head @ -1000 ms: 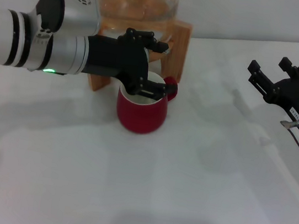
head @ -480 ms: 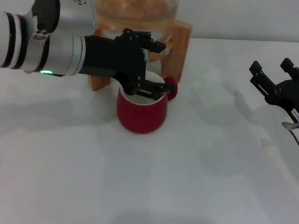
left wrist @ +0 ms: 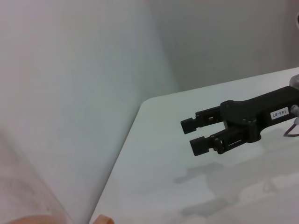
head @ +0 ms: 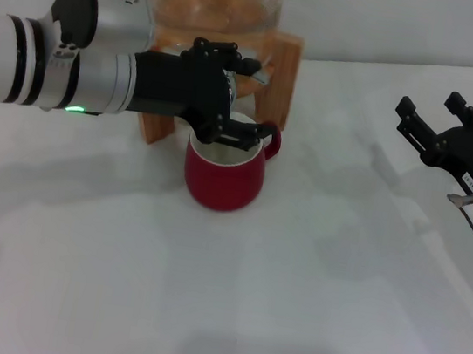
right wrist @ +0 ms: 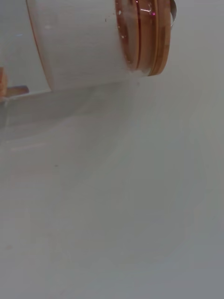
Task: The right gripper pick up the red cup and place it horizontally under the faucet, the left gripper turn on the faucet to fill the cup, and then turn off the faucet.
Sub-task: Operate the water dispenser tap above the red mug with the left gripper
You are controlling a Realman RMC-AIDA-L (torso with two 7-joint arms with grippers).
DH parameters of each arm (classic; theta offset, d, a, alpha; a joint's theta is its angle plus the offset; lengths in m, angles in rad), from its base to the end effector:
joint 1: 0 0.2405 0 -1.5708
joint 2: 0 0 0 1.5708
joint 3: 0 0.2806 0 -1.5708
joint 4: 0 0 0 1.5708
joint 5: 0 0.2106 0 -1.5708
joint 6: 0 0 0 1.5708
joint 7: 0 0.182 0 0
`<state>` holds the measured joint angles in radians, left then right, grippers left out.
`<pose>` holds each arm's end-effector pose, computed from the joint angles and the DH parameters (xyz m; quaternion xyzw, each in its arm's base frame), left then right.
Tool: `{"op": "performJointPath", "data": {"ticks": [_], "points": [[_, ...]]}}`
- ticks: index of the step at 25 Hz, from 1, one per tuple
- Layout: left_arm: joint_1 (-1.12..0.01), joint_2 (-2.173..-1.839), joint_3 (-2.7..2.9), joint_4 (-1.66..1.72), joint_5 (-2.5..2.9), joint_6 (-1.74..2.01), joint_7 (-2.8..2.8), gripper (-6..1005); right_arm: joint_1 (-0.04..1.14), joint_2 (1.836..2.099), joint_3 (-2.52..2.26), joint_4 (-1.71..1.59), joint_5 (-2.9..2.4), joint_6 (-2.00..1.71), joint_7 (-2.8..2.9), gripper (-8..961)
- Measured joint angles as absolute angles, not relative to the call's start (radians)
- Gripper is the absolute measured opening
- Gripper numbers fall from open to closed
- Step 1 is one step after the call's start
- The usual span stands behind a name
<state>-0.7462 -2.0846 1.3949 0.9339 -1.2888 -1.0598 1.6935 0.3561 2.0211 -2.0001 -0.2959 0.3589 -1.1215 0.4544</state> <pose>-0.1139 0.4294 -0.1005 -0.9768 0.0740 -0.1085 0.1690 0.3332 0.3739 -0.0223 -0.7107 0.2778 0.3746 0.5267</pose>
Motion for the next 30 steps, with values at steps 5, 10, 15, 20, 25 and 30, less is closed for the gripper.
{"op": "performJointPath", "data": {"ticks": [5, 10, 15, 20, 25, 30], "points": [[-0.747, -2.086, 1.395, 0.931, -1.289, -1.052, 1.696, 845, 0.356, 2.022, -2.0, -0.297, 0.358, -1.123, 0.454, 834], [-0.74, -2.086, 1.4, 0.945, -1.289, -1.059, 1.694, 845, 0.356, 2.022, -2.0, -0.298, 0.356, -1.123, 0.455, 834], [-0.687, -2.086, 1.467, 1.035, -1.292, -1.048, 1.659, 846, 0.355, 2.022, -2.003, -0.298, 0.357, -1.131, 0.459, 834], [-0.67, -2.085, 1.472, 1.054, -1.296, -1.04, 1.649, 846, 0.353, 2.022, -2.004, -0.297, 0.357, -1.145, 0.46, 834], [-0.685, -2.084, 1.468, 1.019, -1.293, -1.023, 1.65, 846, 0.353, 2.022, -2.002, -0.296, 0.359, -1.146, 0.457, 834], [-0.719, -2.083, 1.469, 0.97, -1.29, -1.019, 1.654, 845, 0.353, 2.022, -2.001, -0.294, 0.359, -1.146, 0.456, 834]]}}
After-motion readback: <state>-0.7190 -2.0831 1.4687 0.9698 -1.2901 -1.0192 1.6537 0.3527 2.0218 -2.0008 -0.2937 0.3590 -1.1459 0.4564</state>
